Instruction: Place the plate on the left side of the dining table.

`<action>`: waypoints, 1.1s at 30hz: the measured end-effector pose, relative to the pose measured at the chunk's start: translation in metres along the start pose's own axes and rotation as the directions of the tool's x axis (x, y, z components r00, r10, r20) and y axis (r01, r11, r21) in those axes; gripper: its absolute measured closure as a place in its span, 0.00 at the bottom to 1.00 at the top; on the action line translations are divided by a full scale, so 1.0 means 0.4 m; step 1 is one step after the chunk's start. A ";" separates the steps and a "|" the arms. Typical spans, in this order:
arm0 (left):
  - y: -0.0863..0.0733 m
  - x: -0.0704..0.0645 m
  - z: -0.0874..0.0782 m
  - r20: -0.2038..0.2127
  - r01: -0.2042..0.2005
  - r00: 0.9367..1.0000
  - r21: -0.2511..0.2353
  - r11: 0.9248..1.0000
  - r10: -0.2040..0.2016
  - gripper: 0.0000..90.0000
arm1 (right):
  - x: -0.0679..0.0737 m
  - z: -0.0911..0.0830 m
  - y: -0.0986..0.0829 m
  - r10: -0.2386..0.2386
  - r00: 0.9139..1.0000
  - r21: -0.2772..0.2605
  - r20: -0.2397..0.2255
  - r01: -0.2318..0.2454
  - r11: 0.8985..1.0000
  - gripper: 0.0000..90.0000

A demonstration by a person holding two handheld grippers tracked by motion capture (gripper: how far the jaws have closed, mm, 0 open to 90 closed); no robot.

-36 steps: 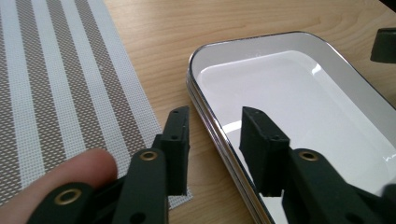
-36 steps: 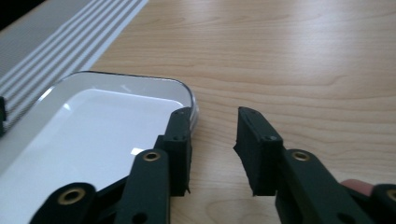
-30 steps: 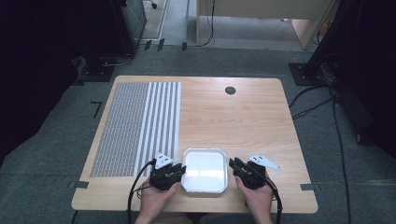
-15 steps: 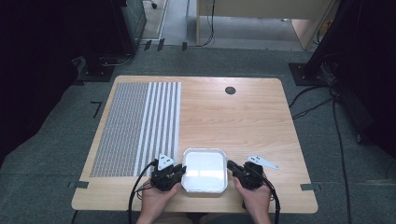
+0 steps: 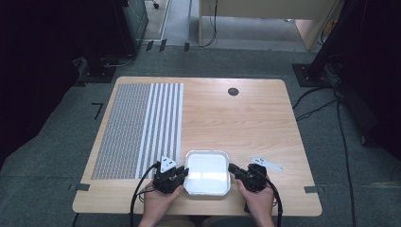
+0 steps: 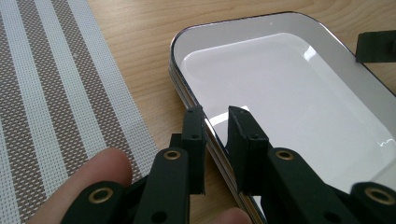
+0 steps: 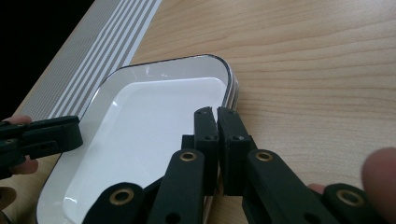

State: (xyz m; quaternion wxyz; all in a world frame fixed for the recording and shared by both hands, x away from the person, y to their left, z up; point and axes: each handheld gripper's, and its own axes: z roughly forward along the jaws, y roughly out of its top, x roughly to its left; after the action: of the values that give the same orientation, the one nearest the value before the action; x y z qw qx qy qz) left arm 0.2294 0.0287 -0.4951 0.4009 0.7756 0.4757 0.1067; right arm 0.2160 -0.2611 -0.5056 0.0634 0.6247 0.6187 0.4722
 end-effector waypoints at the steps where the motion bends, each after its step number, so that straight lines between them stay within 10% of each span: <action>1: 0.000 0.000 0.000 -0.001 -0.002 1.000 0.001 1.000 0.002 0.86 | 0.000 -0.002 0.001 0.008 1.000 -0.002 -0.003 -0.008 1.000 0.99; 5: -0.001 -0.004 0.002 0.006 -0.003 1.000 -0.001 1.000 0.003 0.86 | 0.005 -0.008 0.004 0.039 0.996 0.002 -0.077 -0.039 0.999 1.00; 12: 0.000 -0.003 0.003 0.011 0.004 1.000 0.005 1.000 -0.004 0.85 | 0.008 -0.013 0.001 0.016 1.000 -0.037 0.002 -0.016 0.999 0.95; 33: -0.002 -0.007 0.006 0.008 -0.004 1.000 0.006 1.000 0.004 0.84 | -0.018 -0.018 0.005 0.154 0.984 0.005 -0.088 -0.154 0.988 0.95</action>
State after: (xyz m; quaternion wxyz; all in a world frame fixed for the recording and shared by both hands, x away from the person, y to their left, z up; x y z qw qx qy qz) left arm 0.2286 0.0253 -0.4968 0.4001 0.7782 0.4730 0.1029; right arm 0.2141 -0.2710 -0.5040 -0.0003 0.6490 0.5704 0.5034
